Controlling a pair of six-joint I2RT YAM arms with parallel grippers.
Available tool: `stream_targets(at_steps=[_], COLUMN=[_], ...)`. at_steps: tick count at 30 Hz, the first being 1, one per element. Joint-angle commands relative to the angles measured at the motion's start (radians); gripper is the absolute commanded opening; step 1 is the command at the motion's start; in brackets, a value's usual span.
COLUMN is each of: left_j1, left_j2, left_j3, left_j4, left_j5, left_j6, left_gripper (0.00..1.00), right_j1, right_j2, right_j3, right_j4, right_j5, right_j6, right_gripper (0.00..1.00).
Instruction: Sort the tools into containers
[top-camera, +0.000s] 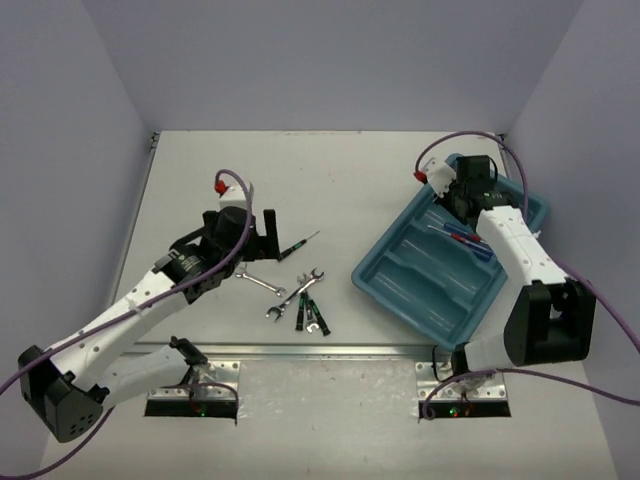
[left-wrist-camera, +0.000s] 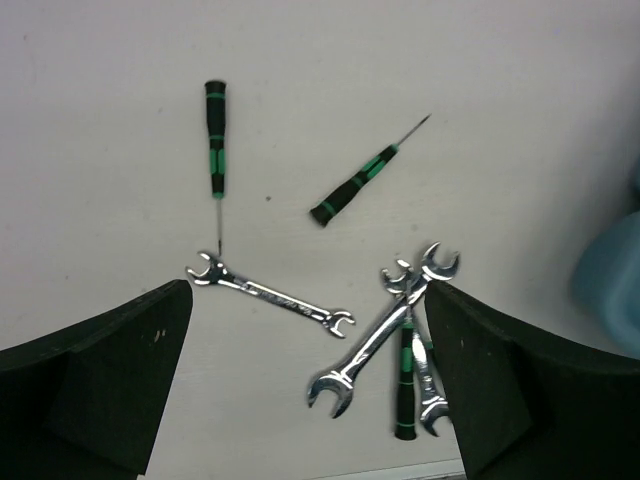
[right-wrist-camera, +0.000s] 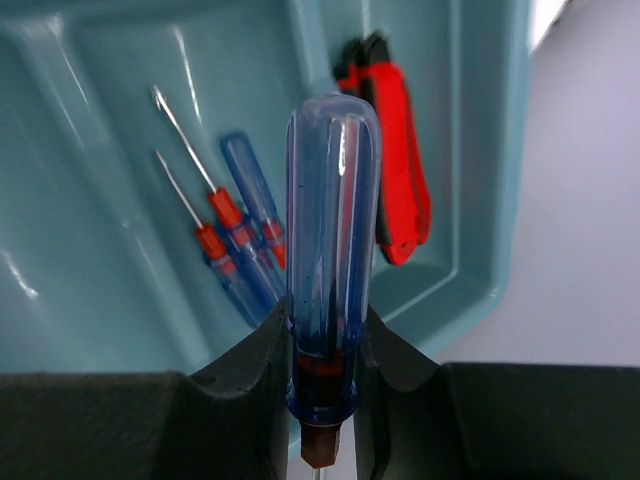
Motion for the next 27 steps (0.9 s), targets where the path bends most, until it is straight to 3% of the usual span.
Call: stream_targets(at_steps=[1, 7, 14, 20, 27], left_j1=[0.009, 0.091, 0.094, 0.096, 0.095], left_j2=[0.044, 0.034, 0.032, 0.026, 0.004], left_j3=[-0.035, -0.053, -0.058, -0.060, -0.065], left_j4=[0.002, 0.048, 0.053, 0.043, 0.035], left_j5=[-0.067, 0.029, 0.041, 0.018, -0.012], left_j6=[0.063, 0.085, 0.086, 0.082, 0.076], left_gripper=[1.00, 1.00, 1.00, 1.00, 1.00], right_j1=[-0.080, -0.122, -0.151, -0.151, -0.151], right_j2=[0.111, 0.211, 0.299, 0.241, 0.140], right_j3=[0.082, 0.102, 0.126, 0.101, 0.052], right_j4=[-0.005, -0.043, -0.047, -0.054, -0.025], right_j5=[-0.021, -0.055, -0.016, -0.015, -0.019], right_j6=[-0.137, -0.143, -0.087, -0.086, -0.093], right_gripper=[0.00, 0.00, 0.06, 0.08, 0.16])
